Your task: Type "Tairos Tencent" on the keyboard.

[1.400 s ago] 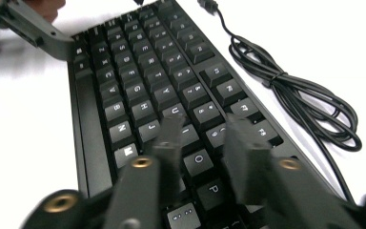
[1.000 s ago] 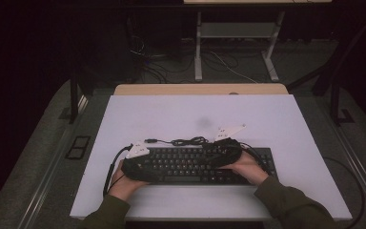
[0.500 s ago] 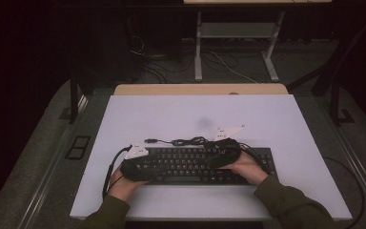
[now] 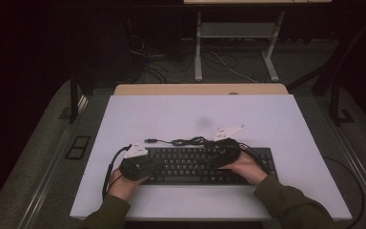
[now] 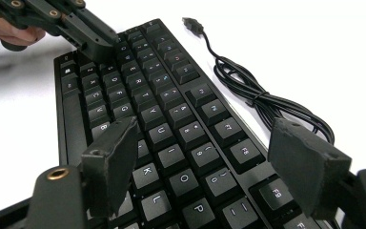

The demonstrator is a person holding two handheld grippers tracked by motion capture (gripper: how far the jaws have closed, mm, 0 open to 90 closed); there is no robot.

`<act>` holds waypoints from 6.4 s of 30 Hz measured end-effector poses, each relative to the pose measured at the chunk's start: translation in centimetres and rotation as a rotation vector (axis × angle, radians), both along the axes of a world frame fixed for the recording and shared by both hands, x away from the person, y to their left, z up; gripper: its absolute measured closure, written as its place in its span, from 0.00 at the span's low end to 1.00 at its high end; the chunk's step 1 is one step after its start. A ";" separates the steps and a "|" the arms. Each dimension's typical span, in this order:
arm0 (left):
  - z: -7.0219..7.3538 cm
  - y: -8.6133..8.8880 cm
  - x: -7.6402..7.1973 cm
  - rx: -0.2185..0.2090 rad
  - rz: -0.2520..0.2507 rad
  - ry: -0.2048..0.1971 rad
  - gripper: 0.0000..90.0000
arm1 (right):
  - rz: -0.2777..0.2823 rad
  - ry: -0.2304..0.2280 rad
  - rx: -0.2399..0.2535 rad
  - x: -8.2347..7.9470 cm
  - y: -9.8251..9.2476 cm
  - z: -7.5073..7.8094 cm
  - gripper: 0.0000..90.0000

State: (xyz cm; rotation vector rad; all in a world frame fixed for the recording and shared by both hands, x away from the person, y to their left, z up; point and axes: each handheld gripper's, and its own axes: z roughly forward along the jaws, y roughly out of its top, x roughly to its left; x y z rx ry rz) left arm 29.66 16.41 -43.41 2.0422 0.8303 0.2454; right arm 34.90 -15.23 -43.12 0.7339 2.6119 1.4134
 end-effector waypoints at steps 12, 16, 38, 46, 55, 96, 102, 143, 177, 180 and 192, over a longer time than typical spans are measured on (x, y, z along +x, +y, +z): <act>-0.2 -0.1 0.1 0.013 -0.012 0.020 0.99 | -0.003 0.001 -0.001 0.0 0.0 0.0 0.28; -0.2 -0.2 0.1 0.018 -0.009 0.022 0.99 | -0.002 -0.001 -0.002 0.0 0.0 0.0 0.28; -0.6 -0.4 0.2 0.044 -0.012 0.039 0.99 | -0.002 -0.004 0.000 0.0 0.0 0.0 0.28; -0.4 -0.4 0.1 0.026 -0.016 0.035 0.99 | -0.005 -0.003 0.001 0.0 -0.1 0.1 0.28; -0.1 -0.5 -0.1 0.018 -0.025 0.031 0.99 | -0.006 -0.004 0.000 0.0 -0.1 0.1 0.28; -0.4 -2.9 -1.4 0.004 -0.193 0.065 0.99 | -0.035 0.001 0.018 0.1 -0.3 0.1 0.13; -0.6 -3.0 -1.4 0.009 -0.200 0.070 0.99 | -0.036 -0.001 0.014 0.1 -0.3 0.1 0.13; 0.2 -2.2 -0.8 -0.029 -0.127 0.033 0.83 | -0.043 0.011 -0.009 0.0 -0.7 0.1 0.14; 0.4 -3.0 1.4 -0.030 -0.058 -0.007 0.29 | -0.059 0.044 0.011 -1.8 -3.8 0.7 0.64; 0.4 -3.0 1.6 -0.029 -0.058 -0.013 0.28 | -0.054 0.041 0.010 -2.0 -4.1 0.7 0.71; 0.2 -3.2 2.7 -0.023 -0.058 -0.029 0.26 | -0.023 0.062 -0.013 -3.0 -5.6 0.5 0.99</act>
